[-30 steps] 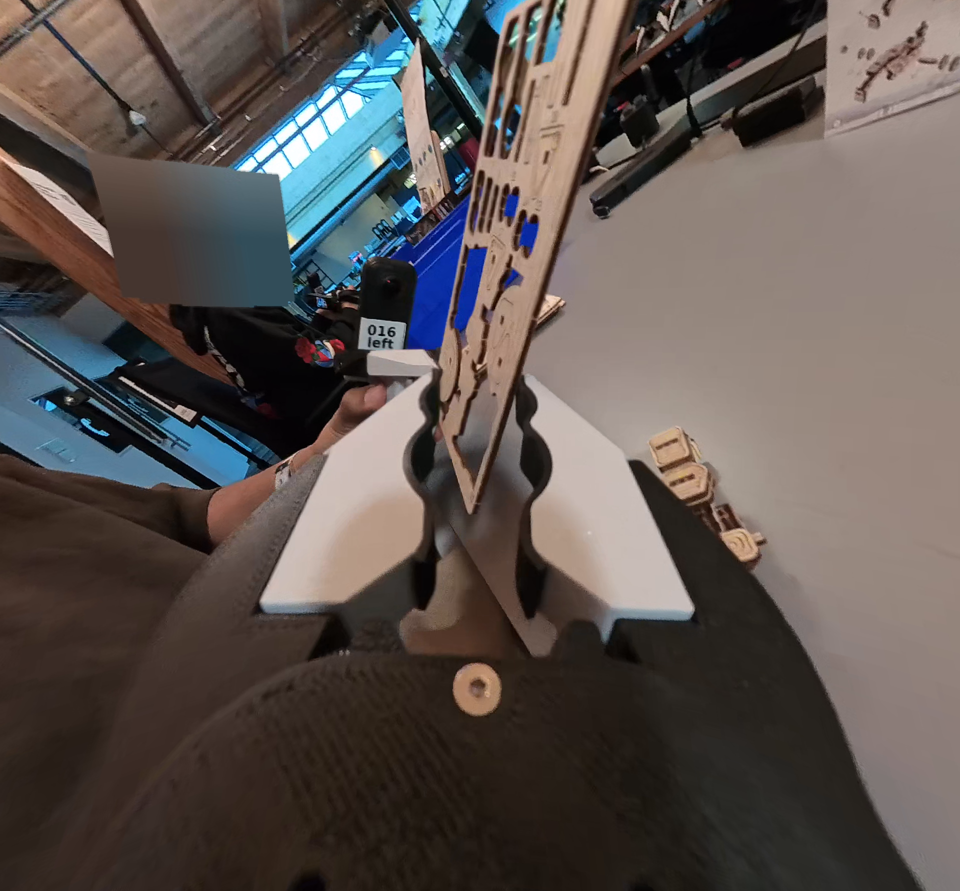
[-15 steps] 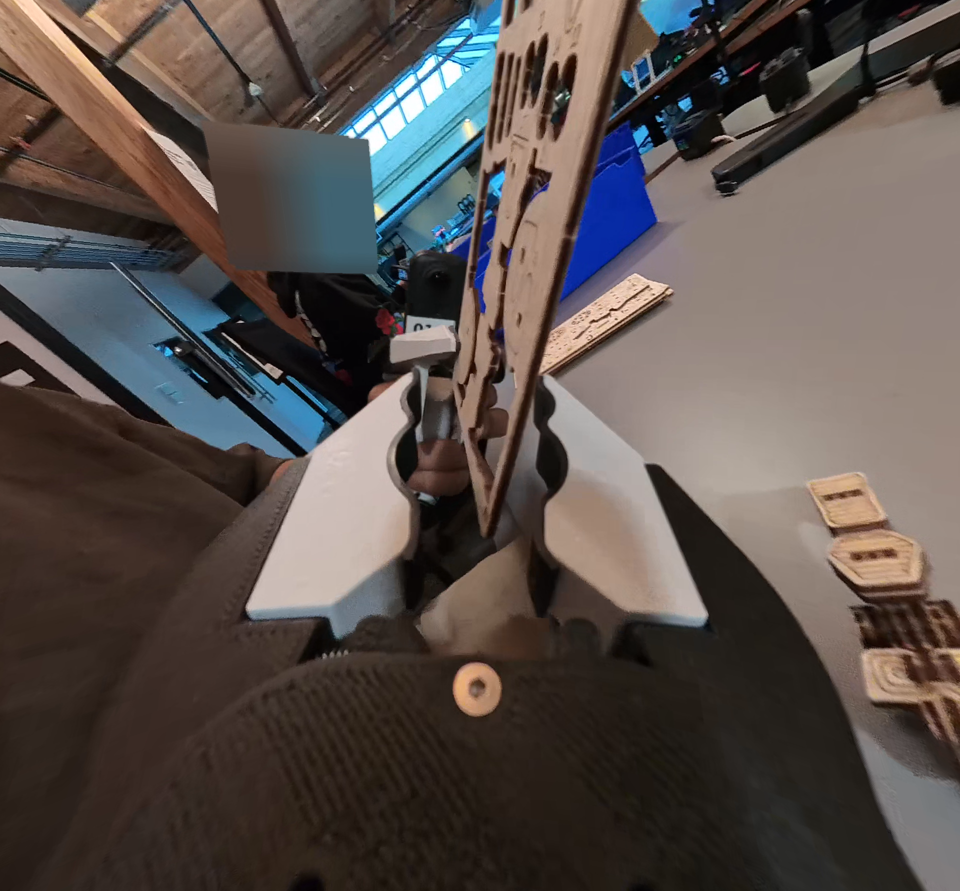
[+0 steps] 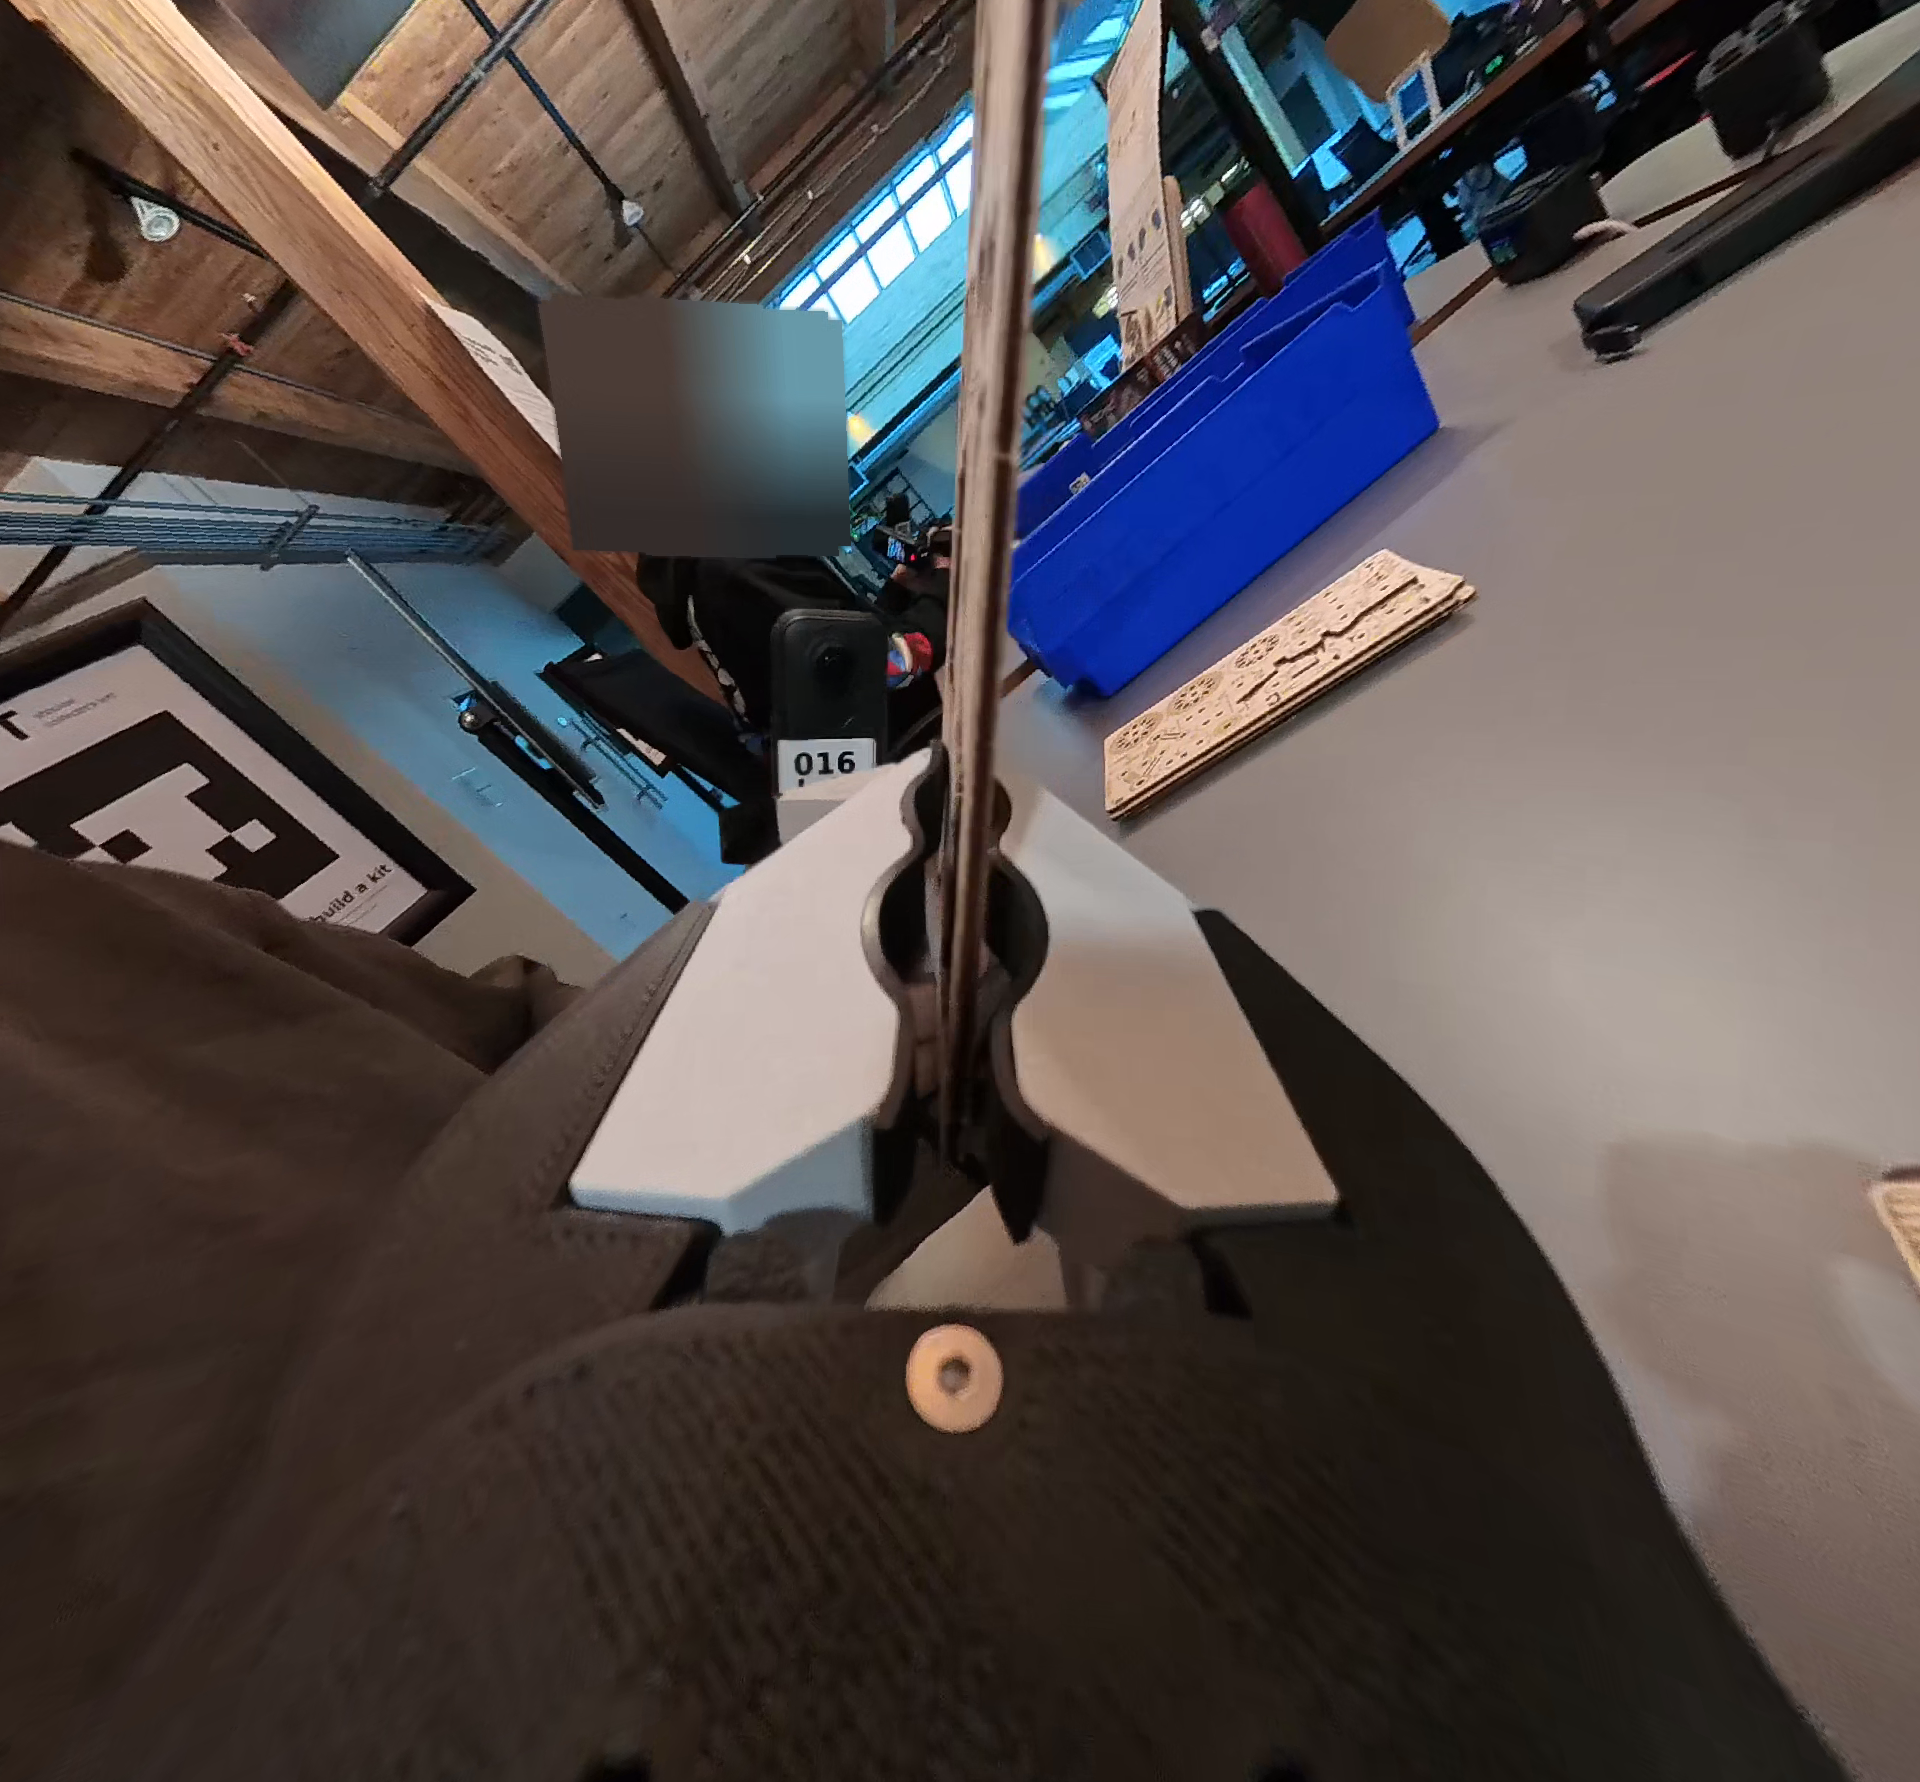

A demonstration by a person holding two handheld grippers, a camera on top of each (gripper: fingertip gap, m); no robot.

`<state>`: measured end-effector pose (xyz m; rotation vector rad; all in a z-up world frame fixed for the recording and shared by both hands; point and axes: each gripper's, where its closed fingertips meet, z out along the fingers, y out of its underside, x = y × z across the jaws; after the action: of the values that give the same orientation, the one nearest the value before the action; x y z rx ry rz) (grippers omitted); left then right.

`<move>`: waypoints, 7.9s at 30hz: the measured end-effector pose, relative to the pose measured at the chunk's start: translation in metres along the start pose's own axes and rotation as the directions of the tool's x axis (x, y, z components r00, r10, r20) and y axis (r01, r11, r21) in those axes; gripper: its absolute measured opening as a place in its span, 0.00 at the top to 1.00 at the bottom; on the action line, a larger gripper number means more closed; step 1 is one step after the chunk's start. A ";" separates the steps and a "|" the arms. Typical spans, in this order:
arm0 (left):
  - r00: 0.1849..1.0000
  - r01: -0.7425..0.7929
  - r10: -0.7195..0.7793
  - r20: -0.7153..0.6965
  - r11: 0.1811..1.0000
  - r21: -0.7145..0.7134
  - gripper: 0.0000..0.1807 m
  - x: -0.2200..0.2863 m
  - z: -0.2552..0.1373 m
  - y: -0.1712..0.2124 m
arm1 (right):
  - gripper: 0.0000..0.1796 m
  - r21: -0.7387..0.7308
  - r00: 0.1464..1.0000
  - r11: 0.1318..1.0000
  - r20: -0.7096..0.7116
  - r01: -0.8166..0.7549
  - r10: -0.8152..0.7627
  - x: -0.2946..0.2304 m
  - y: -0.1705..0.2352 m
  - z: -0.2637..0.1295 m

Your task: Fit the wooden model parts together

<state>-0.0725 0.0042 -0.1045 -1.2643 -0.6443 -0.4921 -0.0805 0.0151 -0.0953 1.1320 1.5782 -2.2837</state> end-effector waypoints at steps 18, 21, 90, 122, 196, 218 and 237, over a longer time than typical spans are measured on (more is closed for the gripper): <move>1.000 0.002 -0.003 -0.007 0.993 -0.117 0.97 -0.014 0.002 0.010 | 0.99 -0.103 0.996 0.995 -0.085 0.005 -0.014 0.012 0.017 0.007; 1.000 0.007 -0.010 -0.024 0.992 -0.123 0.98 -0.013 0.006 0.011 | 0.99 -0.089 0.996 0.996 -0.091 -0.014 0.006 0.013 0.017 0.003; 1.000 -0.011 0.009 -0.015 0.990 -0.138 0.76 -0.017 0.016 0.009 | 0.99 -0.156 0.992 0.986 -0.103 0.056 -0.072 0.012 0.024 -0.008; 1.000 -0.028 0.029 0.003 0.979 -0.201 0.75 -0.020 0.017 0.018 | 0.99 -0.148 0.993 0.988 -0.104 0.049 -0.064 0.015 0.022 -0.011; 0.974 0.217 -0.208 0.093 0.970 -0.106 0.96 -0.041 0.014 0.019 | 0.99 -0.231 0.941 0.971 -0.307 0.068 -0.139 0.038 0.037 -0.009; 0.980 0.178 -0.184 -0.078 0.981 -0.082 1.00 -0.029 -0.002 -0.014 | 0.78 -0.165 0.948 0.986 -0.309 0.020 -0.071 0.028 0.039 -0.005; 0.933 0.327 -0.336 -0.130 0.941 -0.085 1.00 -0.037 0.003 -0.011 | 0.76 -0.077 0.943 0.995 -0.331 -0.064 0.035 0.029 0.038 -0.034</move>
<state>-0.1071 0.0045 -0.1217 -1.1692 -0.7290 -0.8808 -0.0651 0.0356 -0.1479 1.5760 1.7160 -2.0516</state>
